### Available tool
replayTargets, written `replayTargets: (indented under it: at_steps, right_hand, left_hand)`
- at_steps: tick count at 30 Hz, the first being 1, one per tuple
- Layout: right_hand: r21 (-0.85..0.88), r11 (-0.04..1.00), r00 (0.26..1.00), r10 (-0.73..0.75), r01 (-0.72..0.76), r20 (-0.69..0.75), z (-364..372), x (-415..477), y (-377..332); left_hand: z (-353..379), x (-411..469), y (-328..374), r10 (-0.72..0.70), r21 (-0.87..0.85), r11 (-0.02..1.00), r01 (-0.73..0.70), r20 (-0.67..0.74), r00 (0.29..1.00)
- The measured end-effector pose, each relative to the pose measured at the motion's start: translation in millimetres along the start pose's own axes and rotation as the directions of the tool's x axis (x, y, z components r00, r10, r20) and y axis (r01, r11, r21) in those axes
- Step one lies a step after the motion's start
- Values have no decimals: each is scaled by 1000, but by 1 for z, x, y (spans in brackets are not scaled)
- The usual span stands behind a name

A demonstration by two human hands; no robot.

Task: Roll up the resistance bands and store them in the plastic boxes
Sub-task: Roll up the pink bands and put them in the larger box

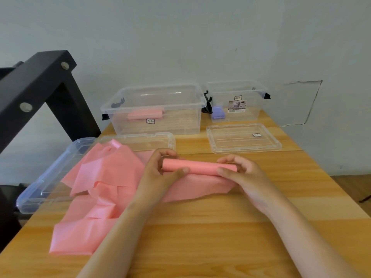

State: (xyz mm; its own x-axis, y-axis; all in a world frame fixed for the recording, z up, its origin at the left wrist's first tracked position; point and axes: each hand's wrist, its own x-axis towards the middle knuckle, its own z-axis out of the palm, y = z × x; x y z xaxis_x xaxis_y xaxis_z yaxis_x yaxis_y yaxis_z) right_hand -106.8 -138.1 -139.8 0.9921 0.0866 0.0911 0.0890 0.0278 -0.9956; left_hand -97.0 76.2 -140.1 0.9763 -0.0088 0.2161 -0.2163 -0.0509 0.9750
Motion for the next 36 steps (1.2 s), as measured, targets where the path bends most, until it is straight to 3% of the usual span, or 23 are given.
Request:
replayTargets:
  at_steps: [4,9,12,14,16,21,26,32,36]
  right_hand:
    - [-18,997,996,-77,76,-49,0,-2,-1]
    - [17,1000,1000,-4,5,-26,2,0,4]
    - [-25,1000,998,-11,9,-60,3,1,6]
    - [-34,999,997,-34,32,-66,1,1,5]
    - [-18,999,998,-33,32,-46,0,1,5]
    - [-39,999,999,26,-27,-28,2,1,7]
    - [-40,998,998,-44,42,-50,1,0,4]
    - [-19,999,999,42,-43,-24,0,4,10]
    - [-17,1000,998,-25,24,-65,-1,4,8]
  left_hand:
    - [3,-2,2,-86,64,995,81,72,994]
    - [1,0,0,4,50,999,-7,65,998]
    - [0,-1,-3,-101,-40,994,106,118,988]
    - [-1,-1,-3,-176,8,984,176,140,975]
    - [-1,0,-3,-131,24,991,128,129,983]
    - [1,-3,1,-73,-142,986,91,128,989]
    - [2,-5,6,-171,-11,984,176,180,969]
    - [5,-4,8,-12,-128,991,25,103,995]
    - [5,-1,3,-91,-195,974,112,114,989]
